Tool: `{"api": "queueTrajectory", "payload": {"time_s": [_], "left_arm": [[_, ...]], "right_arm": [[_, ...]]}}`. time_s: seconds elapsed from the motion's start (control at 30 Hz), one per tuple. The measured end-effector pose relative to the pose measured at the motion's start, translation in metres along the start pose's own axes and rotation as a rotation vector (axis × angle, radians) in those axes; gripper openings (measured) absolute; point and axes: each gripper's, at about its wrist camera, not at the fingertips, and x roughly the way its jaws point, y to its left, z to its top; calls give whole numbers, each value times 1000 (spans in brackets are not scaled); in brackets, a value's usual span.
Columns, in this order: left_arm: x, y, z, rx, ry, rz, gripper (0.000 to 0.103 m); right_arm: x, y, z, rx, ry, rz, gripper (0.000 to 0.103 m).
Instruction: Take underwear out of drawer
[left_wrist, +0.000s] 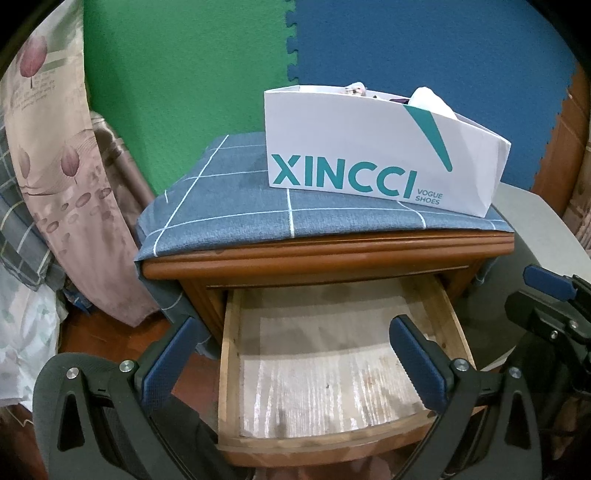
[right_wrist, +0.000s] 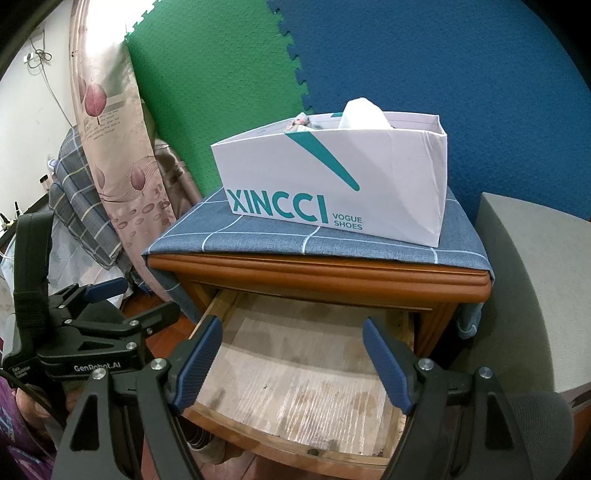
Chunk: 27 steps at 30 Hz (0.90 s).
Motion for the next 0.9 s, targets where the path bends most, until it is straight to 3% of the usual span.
{"api": "queueTrajectory", "payload": {"time_s": [0.9], "left_arm": [[2, 0, 1, -7, 10, -4, 103]], "right_arm": [[0, 0, -1, 4, 4, -1, 81]]}}
